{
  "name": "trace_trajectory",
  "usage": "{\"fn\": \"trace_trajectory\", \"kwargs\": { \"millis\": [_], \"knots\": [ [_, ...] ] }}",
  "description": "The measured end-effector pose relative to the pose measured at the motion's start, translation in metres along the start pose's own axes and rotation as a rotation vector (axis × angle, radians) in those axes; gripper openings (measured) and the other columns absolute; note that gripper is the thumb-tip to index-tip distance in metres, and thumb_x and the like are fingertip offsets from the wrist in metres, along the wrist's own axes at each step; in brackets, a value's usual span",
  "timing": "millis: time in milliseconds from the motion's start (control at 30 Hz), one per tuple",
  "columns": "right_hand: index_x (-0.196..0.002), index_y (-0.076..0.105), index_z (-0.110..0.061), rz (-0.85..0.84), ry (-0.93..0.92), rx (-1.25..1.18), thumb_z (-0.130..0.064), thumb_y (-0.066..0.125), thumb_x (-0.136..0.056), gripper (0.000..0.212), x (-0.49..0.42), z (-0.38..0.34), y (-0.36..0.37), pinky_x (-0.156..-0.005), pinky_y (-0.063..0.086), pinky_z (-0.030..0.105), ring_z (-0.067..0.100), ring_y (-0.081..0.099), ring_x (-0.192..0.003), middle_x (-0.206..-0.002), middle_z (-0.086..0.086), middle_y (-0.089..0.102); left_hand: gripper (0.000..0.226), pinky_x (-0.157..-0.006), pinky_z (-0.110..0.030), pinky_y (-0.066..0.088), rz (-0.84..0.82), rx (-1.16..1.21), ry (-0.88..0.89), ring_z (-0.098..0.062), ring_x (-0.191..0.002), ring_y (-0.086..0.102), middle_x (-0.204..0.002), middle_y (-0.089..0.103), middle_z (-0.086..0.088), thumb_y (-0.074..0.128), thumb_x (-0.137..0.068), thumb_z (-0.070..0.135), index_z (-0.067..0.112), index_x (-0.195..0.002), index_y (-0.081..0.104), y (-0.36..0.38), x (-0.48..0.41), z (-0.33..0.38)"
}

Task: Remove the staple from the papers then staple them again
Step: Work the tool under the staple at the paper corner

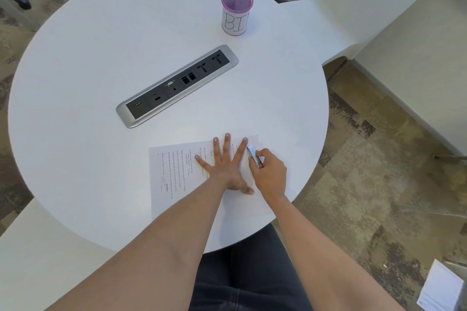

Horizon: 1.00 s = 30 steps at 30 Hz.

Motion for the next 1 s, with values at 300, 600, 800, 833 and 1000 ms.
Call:
{"fn": "trace_trajectory", "kwargs": {
  "millis": [300, 600, 800, 833, 1000],
  "knots": [
    [-0.090, 0.057, -0.015, 0.069, 0.153, -0.145, -0.032, 0.063, -0.091, 0.019, 0.000, -0.001, 0.004, -0.053, 0.046, 0.031, 0.018, 0.060, -0.054, -0.064, 0.001, 0.062, 0.149, -0.090, -0.083, -0.016, 0.011, 0.012, -0.004, -0.031, -0.128, -0.055, -0.128, -0.067, 0.006, 0.079, -0.053, 0.071, 0.051, -0.132, -0.045, -0.001, 0.002, 0.002],
    [-0.082, 0.053, -0.023, 0.068, 0.081, -0.143, -0.032, 0.067, -0.087, 0.018, 0.001, 0.002, -0.010, -0.044, 0.034, 0.019, 0.007, 0.042, -0.040, -0.047, -0.009, 0.042, 0.149, -0.091, -0.083, -0.017, 0.024, 0.026, 0.018, -0.031, -0.131, -0.052, -0.142, -0.058, 0.003, 0.080, -0.051, 0.071, 0.052, -0.133, -0.043, -0.002, 0.001, 0.002],
    [-0.091, 0.060, -0.016, -0.017, 0.063, -0.011, -0.028, 0.066, -0.087, 0.013, 0.005, 0.000, -0.001, -0.047, 0.031, 0.019, 0.005, 0.045, -0.047, -0.057, -0.013, 0.047, 0.150, -0.092, -0.083, -0.016, 0.038, 0.019, 0.014, -0.030, -0.128, -0.054, -0.142, -0.058, 0.003, 0.079, -0.051, 0.072, 0.053, -0.128, -0.047, -0.001, 0.000, 0.001],
    [-0.091, 0.060, -0.016, -0.022, 0.070, -0.001, -0.027, 0.066, -0.087, 0.014, 0.003, -0.002, -0.001, -0.048, 0.032, 0.020, 0.007, 0.047, -0.049, -0.059, -0.012, 0.050, 0.150, -0.091, -0.083, -0.016, 0.038, 0.017, 0.012, -0.029, -0.125, -0.057, -0.141, -0.059, 0.002, 0.079, -0.051, 0.072, 0.053, -0.128, -0.047, -0.002, 0.000, 0.001],
    [-0.085, 0.059, -0.011, -0.038, 0.064, 0.055, -0.025, 0.063, -0.089, 0.015, -0.002, -0.008, -0.003, -0.054, 0.042, 0.031, 0.020, 0.054, -0.055, -0.066, 0.000, 0.060, 0.148, -0.092, -0.083, -0.016, 0.023, 0.012, 0.011, -0.027, -0.115, -0.061, -0.140, -0.060, 0.002, 0.079, -0.054, 0.072, 0.051, -0.131, -0.046, -0.002, 0.001, 0.001]
  ]
}}
Point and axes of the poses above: each hand's wrist, its own x-axis away from the middle knuckle, its own y-axis out of the palm, z = x × y, the point moved 10 cm from there along -x, towards the middle knuckle
